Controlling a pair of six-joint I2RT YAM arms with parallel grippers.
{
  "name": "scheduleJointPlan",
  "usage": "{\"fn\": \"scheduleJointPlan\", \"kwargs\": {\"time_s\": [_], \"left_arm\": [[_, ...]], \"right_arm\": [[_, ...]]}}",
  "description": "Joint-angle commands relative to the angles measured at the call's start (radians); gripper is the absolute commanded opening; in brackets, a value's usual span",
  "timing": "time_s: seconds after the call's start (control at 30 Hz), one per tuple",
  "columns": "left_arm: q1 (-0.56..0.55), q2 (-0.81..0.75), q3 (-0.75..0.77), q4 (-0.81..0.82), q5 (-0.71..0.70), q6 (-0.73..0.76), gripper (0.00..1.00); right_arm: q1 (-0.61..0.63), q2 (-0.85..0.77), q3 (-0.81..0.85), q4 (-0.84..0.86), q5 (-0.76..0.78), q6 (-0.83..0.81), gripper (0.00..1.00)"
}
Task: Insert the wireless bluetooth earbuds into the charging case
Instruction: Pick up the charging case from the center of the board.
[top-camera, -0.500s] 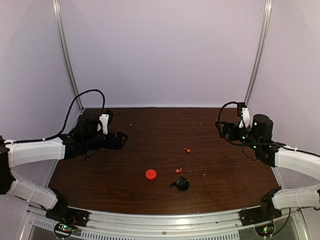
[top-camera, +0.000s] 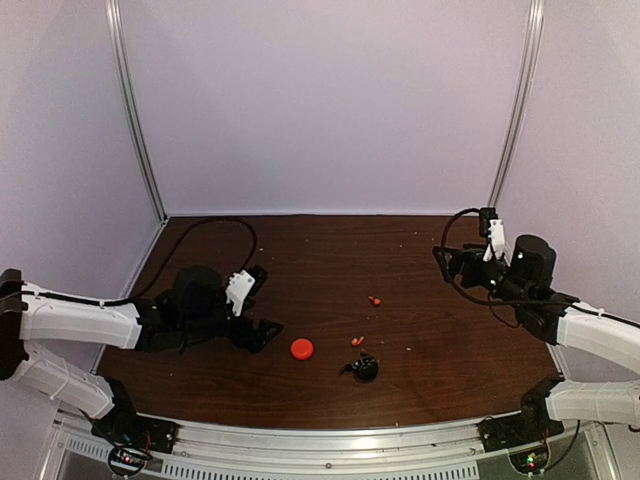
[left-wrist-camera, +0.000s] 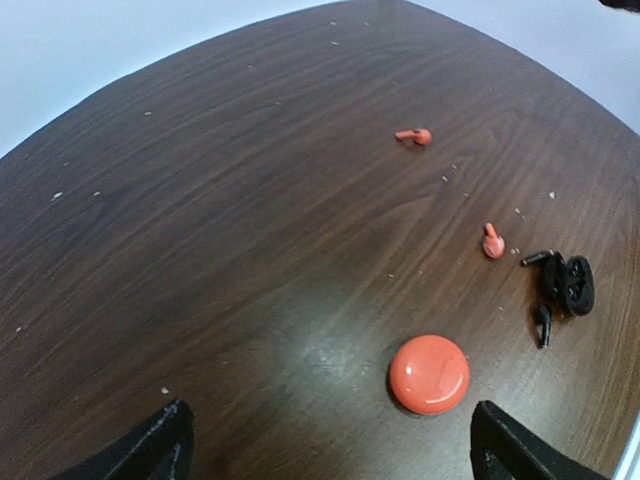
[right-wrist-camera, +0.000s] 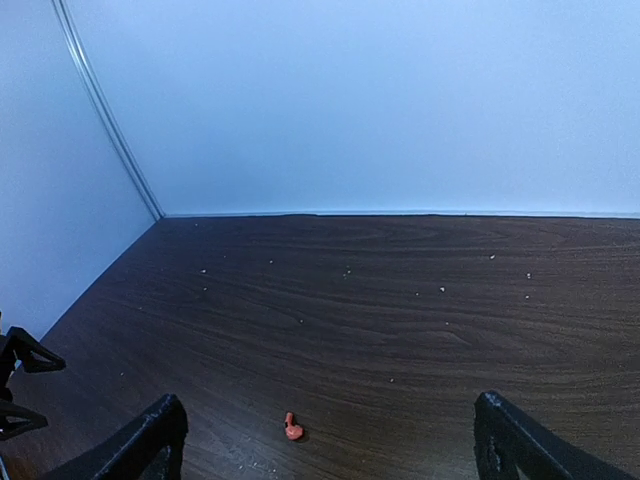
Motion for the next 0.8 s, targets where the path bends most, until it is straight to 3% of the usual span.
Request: {"fn": "scheduleJointPlan", "kwargs": {"time_s": [0.0, 0.33, 0.5, 0.77], "left_arm": [[-0.099, 0.105, -0.007, 0.156, 0.011, 0.150, 0.97], [-0.157, 0.286, -0.047, 0.415, 0.211, 0.384, 0.95], [-0.150, 0.382, -0.012, 0.419, 0.224, 0.401, 0.94], [-0.085, 0.413, -0.026, 0.492, 0.310, 0.360, 0.93]], "right_arm": [[0.018, 0.010, 0.013, -0.016, -0.083, -0.006, 1.00], [0.028, 0.009, 0.008, 0.011, -0.225, -0.010, 1.00], [0.031, 0.005, 0.001, 0.025, -0.257, -0.012, 1.00], [0.035, 0.005, -0.003, 0.033, -0.298, -0.016, 1.00]]}}
